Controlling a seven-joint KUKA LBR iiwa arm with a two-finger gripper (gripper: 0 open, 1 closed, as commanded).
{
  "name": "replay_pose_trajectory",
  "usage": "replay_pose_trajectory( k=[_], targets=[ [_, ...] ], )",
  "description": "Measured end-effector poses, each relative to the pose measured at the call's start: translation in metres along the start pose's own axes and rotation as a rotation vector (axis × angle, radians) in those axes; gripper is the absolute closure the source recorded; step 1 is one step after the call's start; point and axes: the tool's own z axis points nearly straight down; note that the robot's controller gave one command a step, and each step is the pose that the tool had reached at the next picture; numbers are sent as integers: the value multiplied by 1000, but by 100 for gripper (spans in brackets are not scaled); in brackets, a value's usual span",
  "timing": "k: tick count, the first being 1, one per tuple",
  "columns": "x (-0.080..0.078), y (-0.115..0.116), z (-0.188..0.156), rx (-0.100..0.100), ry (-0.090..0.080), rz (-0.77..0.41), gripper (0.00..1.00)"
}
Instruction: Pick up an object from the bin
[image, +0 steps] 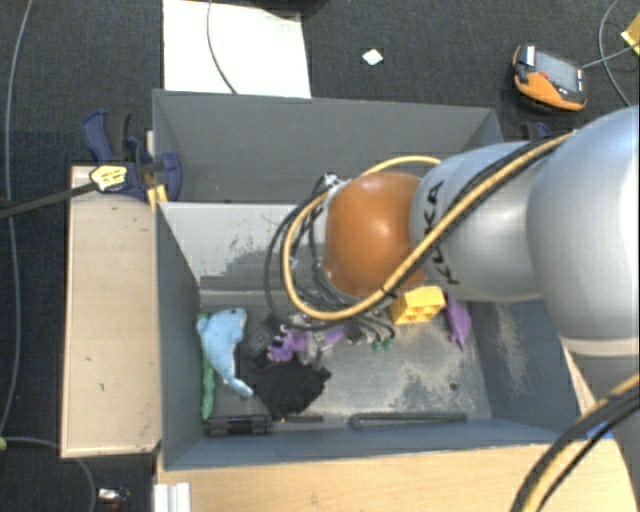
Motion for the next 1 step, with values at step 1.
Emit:
replay_pose_trajectory(
  k=[1],
  targets=[
    [0,0,-5,0,-2,1,100]
  ],
)
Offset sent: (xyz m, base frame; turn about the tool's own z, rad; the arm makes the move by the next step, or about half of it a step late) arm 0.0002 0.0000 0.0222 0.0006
